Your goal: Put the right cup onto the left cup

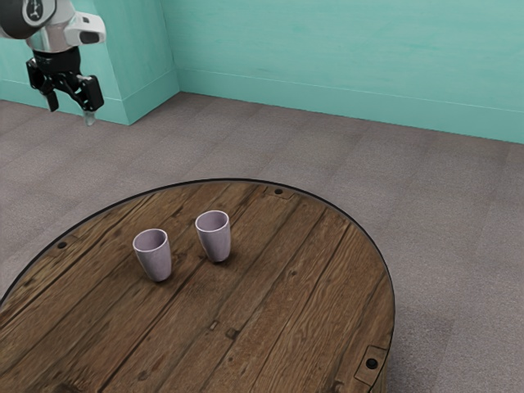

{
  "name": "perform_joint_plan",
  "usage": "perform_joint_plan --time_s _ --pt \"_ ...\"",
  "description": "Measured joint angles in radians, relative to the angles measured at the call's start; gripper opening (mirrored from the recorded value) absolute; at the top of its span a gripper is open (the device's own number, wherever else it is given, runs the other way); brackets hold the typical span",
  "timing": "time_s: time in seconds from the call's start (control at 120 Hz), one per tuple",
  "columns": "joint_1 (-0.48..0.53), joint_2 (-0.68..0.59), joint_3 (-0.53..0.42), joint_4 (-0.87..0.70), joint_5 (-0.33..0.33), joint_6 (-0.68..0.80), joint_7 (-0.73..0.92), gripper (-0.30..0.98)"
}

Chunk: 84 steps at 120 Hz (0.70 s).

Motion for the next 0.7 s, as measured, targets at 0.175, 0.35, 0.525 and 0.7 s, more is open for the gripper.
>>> perform_joint_plan --time_s 0.175,0.35,0.525,0.7 --pt "0.01 0.002 -0.045 -0.034 -0.004 0.015 0.011 0.69" --pt "-0.027 0.102 -0.072 -0.107 -0.066 0.052 0.019 0.69" --pt "-0.096 0.217 -0.111 -0.156 -0.111 0.159 0.012 0.69" --pt "-0.101 0.322 -0.124 -0.161 -0.142 0.282 -0.009 0.69"
